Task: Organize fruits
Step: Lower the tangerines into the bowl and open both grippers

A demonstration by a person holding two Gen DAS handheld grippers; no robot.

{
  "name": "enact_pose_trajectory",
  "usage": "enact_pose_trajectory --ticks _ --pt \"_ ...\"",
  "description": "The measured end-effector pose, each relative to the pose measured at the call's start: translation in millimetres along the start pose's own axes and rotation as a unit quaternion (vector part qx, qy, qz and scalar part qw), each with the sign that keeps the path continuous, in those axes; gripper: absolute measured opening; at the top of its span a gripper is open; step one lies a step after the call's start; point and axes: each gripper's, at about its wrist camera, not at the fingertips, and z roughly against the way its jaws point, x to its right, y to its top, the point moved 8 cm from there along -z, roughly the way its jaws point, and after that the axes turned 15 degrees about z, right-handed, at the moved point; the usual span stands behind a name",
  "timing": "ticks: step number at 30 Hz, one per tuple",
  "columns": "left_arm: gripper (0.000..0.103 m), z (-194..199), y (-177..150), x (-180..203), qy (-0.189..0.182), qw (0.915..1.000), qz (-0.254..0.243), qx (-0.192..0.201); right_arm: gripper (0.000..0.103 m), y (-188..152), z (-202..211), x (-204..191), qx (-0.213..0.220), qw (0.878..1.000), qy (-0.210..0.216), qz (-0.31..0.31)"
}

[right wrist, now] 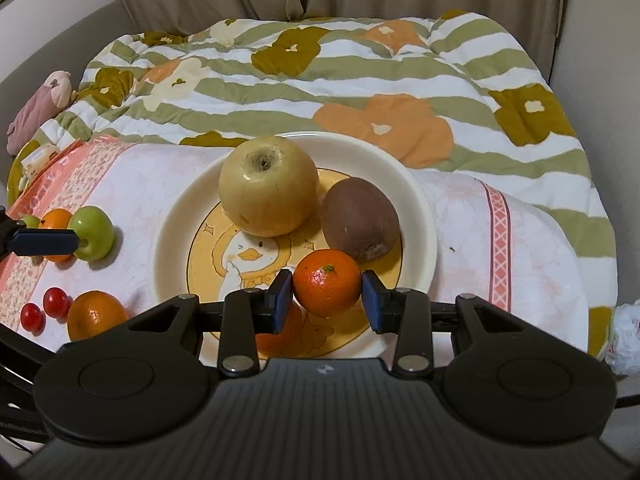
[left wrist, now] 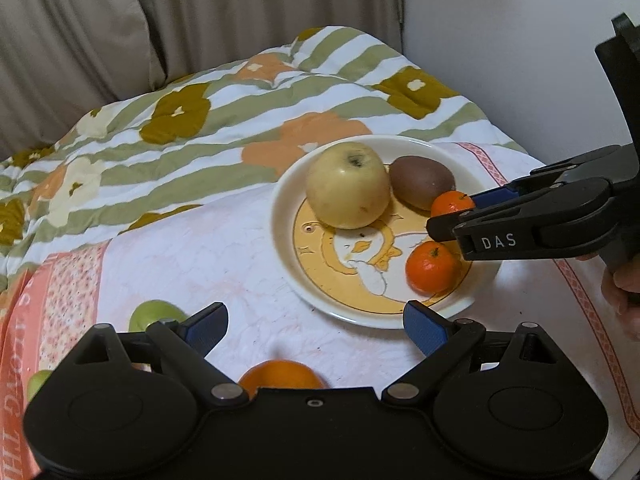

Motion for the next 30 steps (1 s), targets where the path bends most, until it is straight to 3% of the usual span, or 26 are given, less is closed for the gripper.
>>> enact_pose_trajectory --ticks 7,10,12,13,30 --pt "0.097 2.0 -1.8 -4.0 0.004 0.9999 0.011 -0.001 0.055 -0.3 -1.2 0.9 -0.001 1.0 -0.004 0.01" --pt "0.097 2.3 -1.2 -4.8 0.005 0.9999 0.014 0.0 0.064 -0.7 -0.7 0.7 -0.001 1.0 -0.001 0.007" --pt "0.097 3.4 -1.2 -6.6 0.005 0.9999 0.017 0.001 0.097 0.1 3.1 0.2 0.006 1.0 -0.004 0.011" --pt "0.097 4.0 -1.4 -7.3 0.005 0.9998 0.018 0.001 0.103 0.3 5.3 0.8 0.012 1.0 -0.009 0.01" --pt "0.097 31.3 -4.7 -23.2 0.004 0.9993 0.033 0.018 0.103 -2.7 34.8 -4.8 0.031 0.999 -0.035 0.004"
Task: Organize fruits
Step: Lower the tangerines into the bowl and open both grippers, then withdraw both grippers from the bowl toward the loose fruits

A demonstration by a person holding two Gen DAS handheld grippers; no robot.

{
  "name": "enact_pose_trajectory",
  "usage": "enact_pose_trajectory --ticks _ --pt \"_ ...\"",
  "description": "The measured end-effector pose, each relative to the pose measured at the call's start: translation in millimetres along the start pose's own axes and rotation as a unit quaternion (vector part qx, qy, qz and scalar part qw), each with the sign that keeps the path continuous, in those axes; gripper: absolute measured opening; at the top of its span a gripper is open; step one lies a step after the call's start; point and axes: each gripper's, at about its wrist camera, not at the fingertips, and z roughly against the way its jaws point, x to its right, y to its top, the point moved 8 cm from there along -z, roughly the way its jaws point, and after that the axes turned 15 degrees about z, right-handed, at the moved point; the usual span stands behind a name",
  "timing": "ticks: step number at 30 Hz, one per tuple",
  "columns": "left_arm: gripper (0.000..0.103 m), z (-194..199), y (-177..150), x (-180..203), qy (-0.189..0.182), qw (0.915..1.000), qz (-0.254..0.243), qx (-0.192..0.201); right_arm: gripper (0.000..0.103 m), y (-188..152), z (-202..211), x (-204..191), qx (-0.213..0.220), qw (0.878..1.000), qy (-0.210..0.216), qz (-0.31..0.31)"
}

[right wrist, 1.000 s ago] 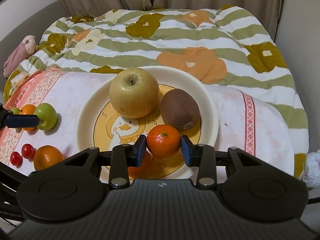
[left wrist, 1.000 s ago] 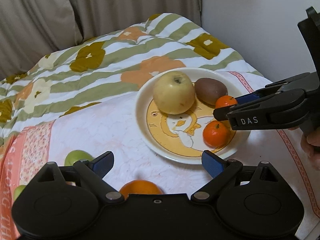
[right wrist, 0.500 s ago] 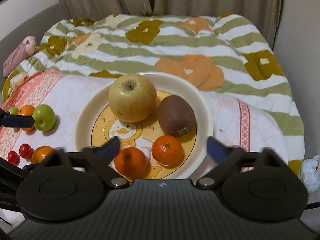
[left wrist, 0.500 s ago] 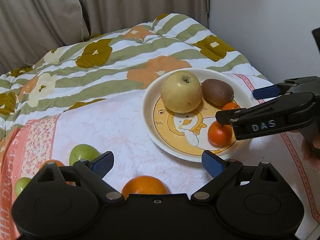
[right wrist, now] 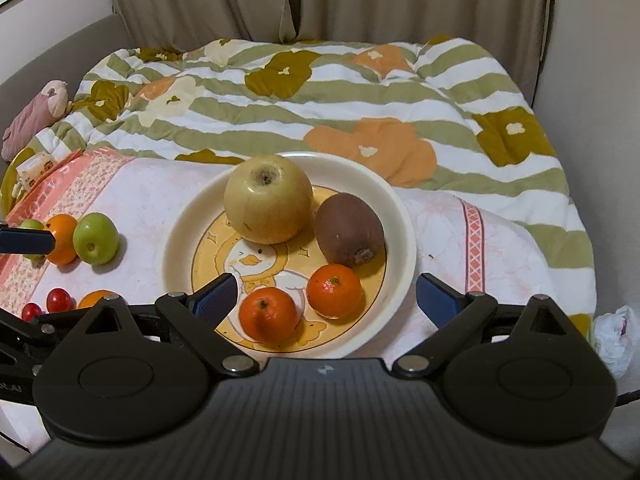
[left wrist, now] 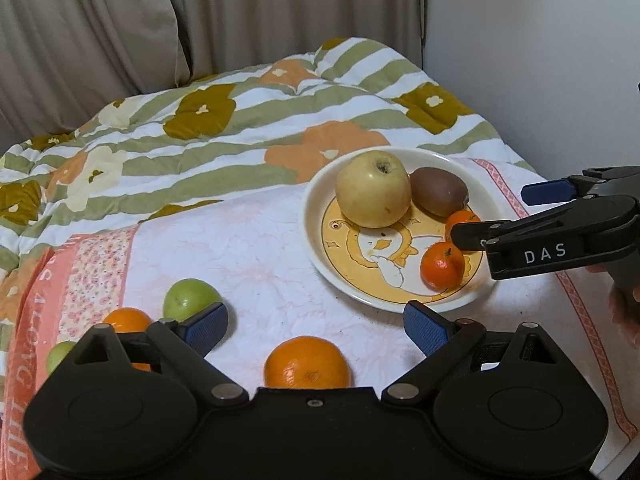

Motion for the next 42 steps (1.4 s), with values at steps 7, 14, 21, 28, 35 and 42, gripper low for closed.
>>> enact_pose_trajectory --ticks 7,14,21,28,35,42 --pt "0.097 39.6 -5.1 -23.9 -0.013 0.9995 0.014 0.026 0.103 8.2 39.5 -19.7 0.021 1.0 -0.021 0.009" --pt "0.097 77.9 -18.0 -57.2 -0.013 0.9981 0.021 0.057 0.103 11.4 78.9 -51.5 0.034 0.999 -0.037 -0.01" --pt "0.097 100.6 -36.1 -91.2 -0.013 0.9969 0.023 0.074 0.103 9.0 103.2 -96.5 0.044 0.998 -0.043 -0.016" --pt "0.097 104.8 -58.3 -123.0 -0.024 0.9964 0.023 0.078 0.103 -0.9 102.8 -142.5 0.046 0.998 -0.043 -0.025" --pt "0.097 91.6 -76.4 -142.9 -0.026 0.9968 0.002 0.075 0.103 -19.9 92.6 -178.3 0.037 0.996 -0.062 -0.049" --pt "0.097 60.1 -90.4 -156.2 -0.048 0.9962 -0.03 0.066 0.103 -37.4 67.5 -204.0 0.031 0.996 -0.061 -0.055"
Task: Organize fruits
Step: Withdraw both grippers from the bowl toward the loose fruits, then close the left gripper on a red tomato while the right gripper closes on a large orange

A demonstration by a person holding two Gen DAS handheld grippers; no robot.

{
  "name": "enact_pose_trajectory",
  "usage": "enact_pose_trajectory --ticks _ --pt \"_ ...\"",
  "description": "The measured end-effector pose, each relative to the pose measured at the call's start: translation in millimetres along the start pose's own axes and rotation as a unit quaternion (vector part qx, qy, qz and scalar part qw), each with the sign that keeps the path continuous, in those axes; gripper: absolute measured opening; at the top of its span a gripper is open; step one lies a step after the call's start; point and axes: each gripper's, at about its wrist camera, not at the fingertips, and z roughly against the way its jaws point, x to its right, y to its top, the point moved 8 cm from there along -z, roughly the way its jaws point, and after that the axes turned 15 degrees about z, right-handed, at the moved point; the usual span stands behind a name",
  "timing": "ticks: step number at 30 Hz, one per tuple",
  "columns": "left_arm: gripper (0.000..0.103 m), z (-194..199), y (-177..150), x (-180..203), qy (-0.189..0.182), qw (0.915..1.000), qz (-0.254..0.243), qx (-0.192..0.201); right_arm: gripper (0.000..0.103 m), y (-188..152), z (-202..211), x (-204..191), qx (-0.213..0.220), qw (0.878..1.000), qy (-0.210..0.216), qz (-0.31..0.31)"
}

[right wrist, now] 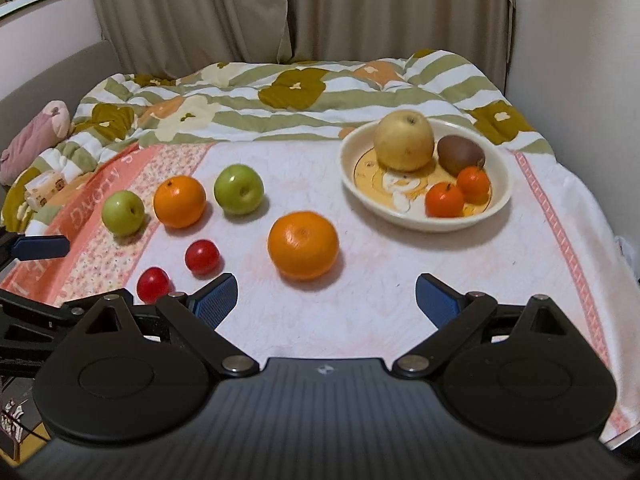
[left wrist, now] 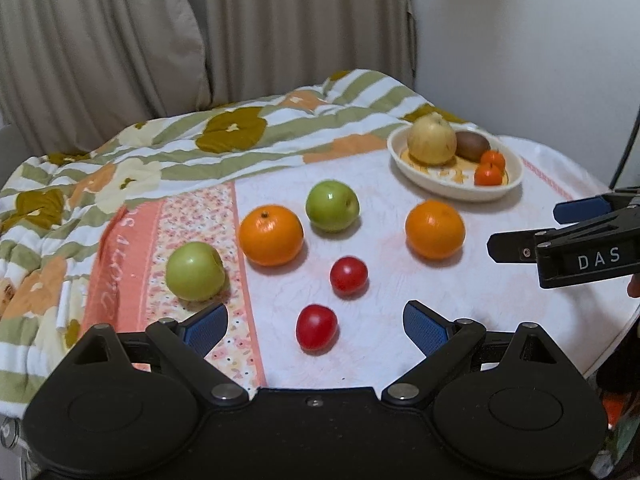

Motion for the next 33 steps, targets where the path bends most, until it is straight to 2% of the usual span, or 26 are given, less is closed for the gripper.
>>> enact_pose_trajectory --ticks 4,9,12,14,18,20,22,30,33 --pt "0.096 -19.6 -7.7 -6.0 -0.012 0.9998 -0.018 -0.005 0.103 -7.5 -16.6 -11.1 0.0 1.0 0.002 -0.013" --pt "0.087 -38.3 -12.6 -9.7 -0.008 0.9986 -0.051 -0.012 0.103 -14.0 -33.0 -18.3 -0.003 1.0 -0.007 -0.019" --pt "0.077 -47.8 -15.5 -10.4 -0.018 0.9979 -0.059 -0.021 0.103 -17.1 -42.7 -19.6 -0.007 1.0 -0.015 -0.02" --pt "0.064 -53.7 -17.8 -10.1 -0.026 0.9973 -0.062 -0.031 0.103 -18.8 -48.5 -19.5 -0.01 0.999 -0.019 -0.025" --pt "0.052 -60.1 -21.0 -10.3 -0.039 0.9963 -0.064 -0.041 0.103 -19.3 -55.5 -17.7 -0.014 0.999 -0.027 -0.032" --pt "0.04 -61.4 -20.1 -9.2 -0.047 0.9959 -0.063 -0.045 0.103 -18.4 -58.6 -17.6 -0.015 0.999 -0.031 -0.033" --pt "0.034 -62.2 -19.3 -8.4 -0.054 0.9954 -0.063 -0.048 0.103 -17.7 -61.2 -17.3 -0.018 0.999 -0.034 -0.033" --pt "0.034 -63.6 -16.6 -9.9 -0.064 0.9947 -0.057 -0.057 0.103 -14.8 -69.7 -18.1 -0.025 0.998 -0.041 -0.029" --pt "0.033 -63.4 -16.0 -12.1 -0.064 0.9948 -0.054 -0.058 0.097 -13.7 -74.7 -18.1 -0.029 0.998 -0.041 -0.028"
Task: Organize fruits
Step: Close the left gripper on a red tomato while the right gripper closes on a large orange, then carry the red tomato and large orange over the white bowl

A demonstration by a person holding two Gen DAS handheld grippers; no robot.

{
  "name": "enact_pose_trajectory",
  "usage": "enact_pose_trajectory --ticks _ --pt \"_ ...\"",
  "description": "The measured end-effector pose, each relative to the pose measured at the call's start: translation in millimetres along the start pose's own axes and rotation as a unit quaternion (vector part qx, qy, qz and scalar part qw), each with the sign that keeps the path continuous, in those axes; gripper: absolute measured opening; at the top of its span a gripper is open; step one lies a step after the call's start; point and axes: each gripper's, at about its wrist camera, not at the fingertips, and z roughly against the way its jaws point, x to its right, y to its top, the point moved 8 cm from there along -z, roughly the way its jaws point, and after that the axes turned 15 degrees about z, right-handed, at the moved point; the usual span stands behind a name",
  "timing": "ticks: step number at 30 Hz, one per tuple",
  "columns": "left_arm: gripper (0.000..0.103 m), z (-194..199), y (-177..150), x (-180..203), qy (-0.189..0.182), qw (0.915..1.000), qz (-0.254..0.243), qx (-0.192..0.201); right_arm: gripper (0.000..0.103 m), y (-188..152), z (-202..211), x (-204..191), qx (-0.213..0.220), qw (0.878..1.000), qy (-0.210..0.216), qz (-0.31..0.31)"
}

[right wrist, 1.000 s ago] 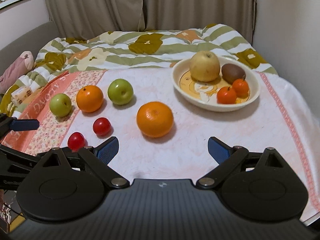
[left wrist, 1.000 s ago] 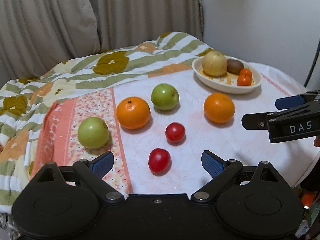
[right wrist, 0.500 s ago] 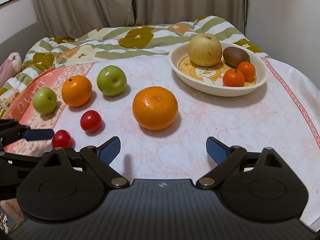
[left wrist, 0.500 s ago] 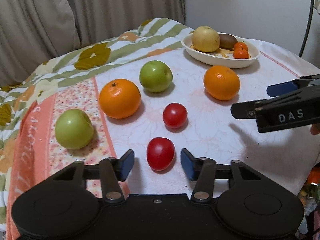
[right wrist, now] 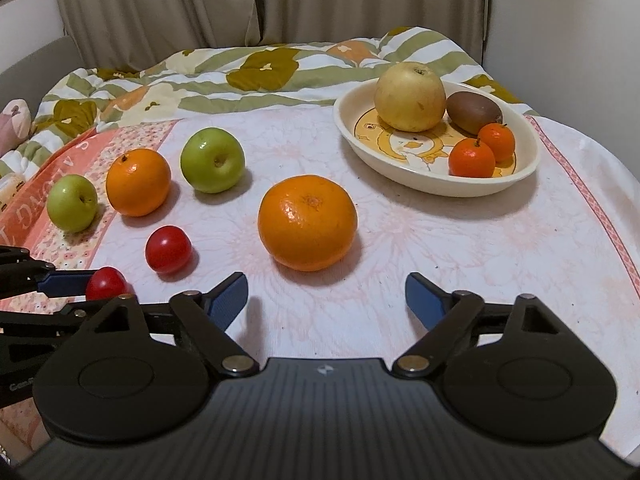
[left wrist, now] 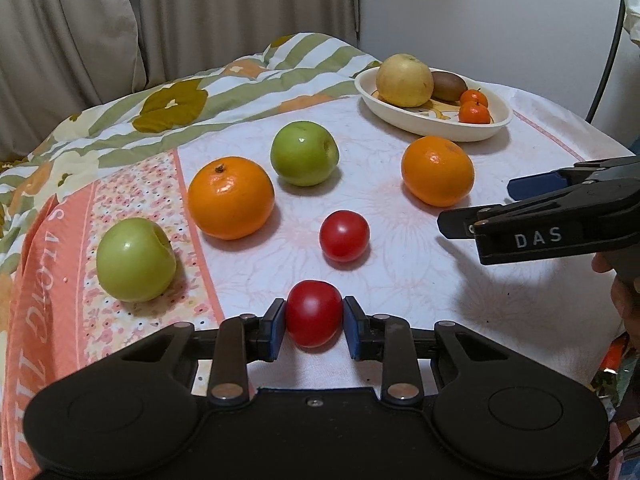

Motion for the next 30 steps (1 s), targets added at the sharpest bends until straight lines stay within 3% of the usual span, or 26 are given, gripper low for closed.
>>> enact_pose_trajectory --ticks 21,30 --pt "0.033 7.3 3.6 -19.0 0.033 0.999 0.029 0.002 0.075 29.4 -24.2 0.8 0.008 1.0 0.017 0.01" --pt "0.033 21.1 14.9 -17.7 0.049 0.9976 0.046 0.015 0.074 34.1 -17.5 3.4 0.016 0.999 0.033 0.017"
